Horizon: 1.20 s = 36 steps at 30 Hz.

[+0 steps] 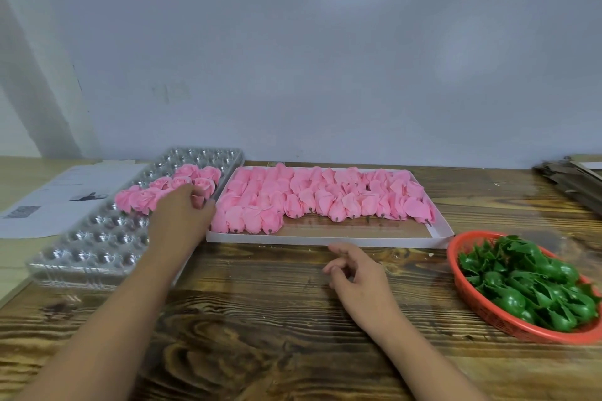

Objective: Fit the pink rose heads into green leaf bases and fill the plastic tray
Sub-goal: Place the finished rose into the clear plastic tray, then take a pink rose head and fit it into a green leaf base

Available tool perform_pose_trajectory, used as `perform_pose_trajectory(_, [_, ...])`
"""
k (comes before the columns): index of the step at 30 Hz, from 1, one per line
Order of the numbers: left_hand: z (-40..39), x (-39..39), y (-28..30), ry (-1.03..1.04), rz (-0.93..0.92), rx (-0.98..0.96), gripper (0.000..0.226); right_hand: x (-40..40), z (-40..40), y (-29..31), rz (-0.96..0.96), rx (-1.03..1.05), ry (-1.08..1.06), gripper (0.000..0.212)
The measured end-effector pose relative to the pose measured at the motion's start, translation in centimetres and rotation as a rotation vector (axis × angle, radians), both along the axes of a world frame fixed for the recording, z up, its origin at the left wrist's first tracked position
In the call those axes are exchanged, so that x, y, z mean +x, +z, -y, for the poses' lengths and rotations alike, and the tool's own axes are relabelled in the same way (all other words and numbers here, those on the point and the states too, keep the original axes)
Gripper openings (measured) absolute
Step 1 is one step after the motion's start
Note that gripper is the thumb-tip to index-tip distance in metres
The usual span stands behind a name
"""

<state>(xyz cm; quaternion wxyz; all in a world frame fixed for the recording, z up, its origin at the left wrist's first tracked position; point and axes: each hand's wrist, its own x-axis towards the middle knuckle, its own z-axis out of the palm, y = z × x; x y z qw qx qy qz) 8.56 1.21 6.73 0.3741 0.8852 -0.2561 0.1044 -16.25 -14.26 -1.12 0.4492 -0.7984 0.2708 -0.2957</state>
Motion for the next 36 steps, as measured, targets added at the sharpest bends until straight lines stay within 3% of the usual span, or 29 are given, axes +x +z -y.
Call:
perform_pose_trajectory(2, [1.0,-2.8,-0.9,-0.123,-0.020,-0.085,0.006,-0.1,-0.1,0.2,0.004,-0.016,0.004,0.041])
perform_pose_trajectory(4, [2.0,-5.2,-2.2,-0.236,-0.069,-0.116,0.018,-0.2,-0.4,0.4,0.010,-0.025,0.011,0.039])
perform_pose_trajectory(8, [2.9,-8.6,-5.2,-0.376,-0.087,-0.057,0.016,-0.8,-0.9,1.4,0.009,-0.063,0.037,0.034])
perform_pose_trajectory(13, [2.6,-8.6,-6.1,-0.404,-0.159,-0.095,0.013,-2.5,-0.5,4.2,-0.022,-0.079,0.044,0.026])
perform_pose_trajectory(19, [2.6,-8.3,-6.2,-0.421,-0.196,-0.056,0.014,-6.7,3.0,9.3,-0.270,-0.239,0.058,0.005])
perform_pose_trajectory(23, [2.8,-8.7,-6.1,-0.443,-0.155,0.035,0.011,-6.9,6.8,11.8,-0.391,-0.215,-0.044,0.006])
perform_pose_trajectory(28, [2.7,-8.8,-5.9,-0.440,-0.147,0.035,0.013,-2.9,11.3,10.4,-0.463,-0.072,-0.211,0.018])
perform_pose_trajectory(31, [2.7,-8.6,-6.0,-0.424,-0.178,-0.021,0.014,-0.7,12.6,8.3,-0.548,-0.109,-0.326,0.028])
perform_pose_trajectory(36, [2.7,-8.2,-6.3,-0.443,-0.199,-0.046,0.014,-0.4,13.8,6.8,-0.620,-0.282,-0.533,0.015])
